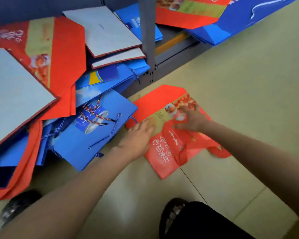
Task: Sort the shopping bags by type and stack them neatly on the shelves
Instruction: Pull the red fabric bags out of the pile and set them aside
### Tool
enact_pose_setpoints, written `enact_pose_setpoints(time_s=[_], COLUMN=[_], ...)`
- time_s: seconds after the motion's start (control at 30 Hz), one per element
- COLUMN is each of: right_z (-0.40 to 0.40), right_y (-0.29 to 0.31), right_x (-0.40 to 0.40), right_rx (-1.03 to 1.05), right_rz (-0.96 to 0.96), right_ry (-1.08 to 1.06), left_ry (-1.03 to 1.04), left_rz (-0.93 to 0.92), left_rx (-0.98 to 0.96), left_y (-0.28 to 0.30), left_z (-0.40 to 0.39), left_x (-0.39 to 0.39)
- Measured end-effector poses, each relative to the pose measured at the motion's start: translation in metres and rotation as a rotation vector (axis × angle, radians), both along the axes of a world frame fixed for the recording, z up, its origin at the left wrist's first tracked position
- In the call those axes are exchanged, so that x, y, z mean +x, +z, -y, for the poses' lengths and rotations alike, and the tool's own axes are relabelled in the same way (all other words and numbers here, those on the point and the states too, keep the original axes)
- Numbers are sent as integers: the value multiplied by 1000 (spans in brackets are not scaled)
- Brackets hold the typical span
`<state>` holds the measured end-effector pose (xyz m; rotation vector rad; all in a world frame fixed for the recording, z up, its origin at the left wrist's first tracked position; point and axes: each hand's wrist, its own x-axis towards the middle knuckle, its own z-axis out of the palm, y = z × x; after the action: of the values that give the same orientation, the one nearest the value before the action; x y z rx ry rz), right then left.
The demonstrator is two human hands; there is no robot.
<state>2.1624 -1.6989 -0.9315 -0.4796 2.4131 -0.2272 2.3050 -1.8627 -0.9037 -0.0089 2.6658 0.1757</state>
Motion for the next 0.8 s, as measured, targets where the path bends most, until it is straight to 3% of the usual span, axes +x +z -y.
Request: enact_pose_setpoints(time_s=[0.07,0.13,0.3,0.37,0.43,0.57,0.63,0.73,0.8], right_z=[-5,-3,12,22,44,108,144,196,228], right_y=[-33,-51,-33,-19,5,71,90,102,106], right_x=[52,73,35,27,24,27,37,65,83], right_rx=[131,237,203,34,-280,-681,-838,-899,-985], right_rz=[75,18,2,-11,-59,-114,-22,190,443], right_ry=[170,247,50,-18,-57,-69,-119,-200,-349], left_ry=[-113,-187,-161,-130,-72,256,369,473,511], left_rz=[-136,-253,-391,-454,-540,-544,-495,-466,-419], left_rx=[56,114,135,132,72,-60,-138,-191,-171], left_y=[0,-3,11,27,47,81,92,101,103], left_z=[8,23,48,49,61,117,146,176,190], left_x=[11,22,44,45,44,63,82,107,117])
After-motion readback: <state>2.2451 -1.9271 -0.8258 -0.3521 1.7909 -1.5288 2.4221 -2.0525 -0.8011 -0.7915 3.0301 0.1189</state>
